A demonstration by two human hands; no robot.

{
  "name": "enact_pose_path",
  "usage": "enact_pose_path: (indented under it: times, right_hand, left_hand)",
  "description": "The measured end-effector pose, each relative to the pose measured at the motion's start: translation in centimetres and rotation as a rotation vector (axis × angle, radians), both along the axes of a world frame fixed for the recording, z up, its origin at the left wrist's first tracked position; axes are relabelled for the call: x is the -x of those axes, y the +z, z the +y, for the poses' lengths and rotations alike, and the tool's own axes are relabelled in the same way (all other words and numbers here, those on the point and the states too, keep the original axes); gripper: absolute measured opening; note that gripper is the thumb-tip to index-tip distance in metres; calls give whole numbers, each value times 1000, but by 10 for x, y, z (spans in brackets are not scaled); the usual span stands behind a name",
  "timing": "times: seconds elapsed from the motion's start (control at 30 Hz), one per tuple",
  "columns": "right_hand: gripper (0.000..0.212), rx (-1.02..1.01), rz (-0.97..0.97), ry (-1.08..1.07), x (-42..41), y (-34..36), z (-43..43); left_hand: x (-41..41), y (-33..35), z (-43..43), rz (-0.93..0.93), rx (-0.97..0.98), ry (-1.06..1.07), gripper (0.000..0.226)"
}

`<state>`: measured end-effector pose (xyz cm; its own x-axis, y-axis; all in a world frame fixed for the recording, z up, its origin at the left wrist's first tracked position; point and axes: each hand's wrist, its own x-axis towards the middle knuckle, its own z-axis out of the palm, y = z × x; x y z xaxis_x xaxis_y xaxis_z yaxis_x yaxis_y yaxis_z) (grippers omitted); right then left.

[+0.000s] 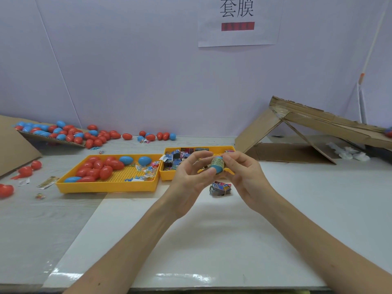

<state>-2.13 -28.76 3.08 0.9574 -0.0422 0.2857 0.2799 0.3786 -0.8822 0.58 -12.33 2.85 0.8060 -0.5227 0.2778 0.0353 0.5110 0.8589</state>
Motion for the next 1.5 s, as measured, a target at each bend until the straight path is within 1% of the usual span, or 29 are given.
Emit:
enact_pose_path:
  times: [0.1,0.17,0.27,0.43,0.57,0.83,0.9,0.93,1.0,1.07,1.13,1.2,1.3,1.37,1.5]
  right_hand:
    - [26,40,23,-47,0,2,1]
    - [29,78,50,-66,0,3,0]
    - [28,143,30,-62,0,3,-2]
    - [34,128,14,-54,0,0,2]
    - [24,45,50,-27,0,-1,0]
    - [13,-42,60,33,-1,-1,-1]
    - [16,-18,69,29,-1,0,-2]
    - [19,14,68,22,-1,1,-2]
    - [28,116,43,-22,-1,1,-1]
    - [33,188,24,-59,-1,1,1]
    - [33,183,21,-48,-1,0,2]
    - [33,119,41,-17,0,1,1]
    - [24,17,48,36,0,2,-3]
    - [22,0,47,51,1,3,-3]
    - [27,-20,72,91,1,3,-2]
  left_hand:
    - [0,0,-2,-42,-51,42,40]
    - [-1,1,-2,-106,-102,100,42]
    - [-1,3,1,-214,-163,205,44]
    - [-2,4,5,-325,-215,302,46]
    - [1,3,2,-411,-291,341,44]
    - [0,4,3,-388,-276,291,47]
    - [1,4,2,-422,-291,296,49]
    - [1,3,1,-467,-312,316,49]
    - [2,2,-2,-566,-355,376,51]
    - [0,1,-3,-610,-365,443,53]
    - [-2,1,-1,-646,-398,501,55]
    - [-4,0,1,-639,-431,504,54]
    - [-5,-1,1,-601,-442,467,48]
    - [-4,-1,0,-602,-453,465,42]
    - [-5,1,1,-580,-465,466,37]
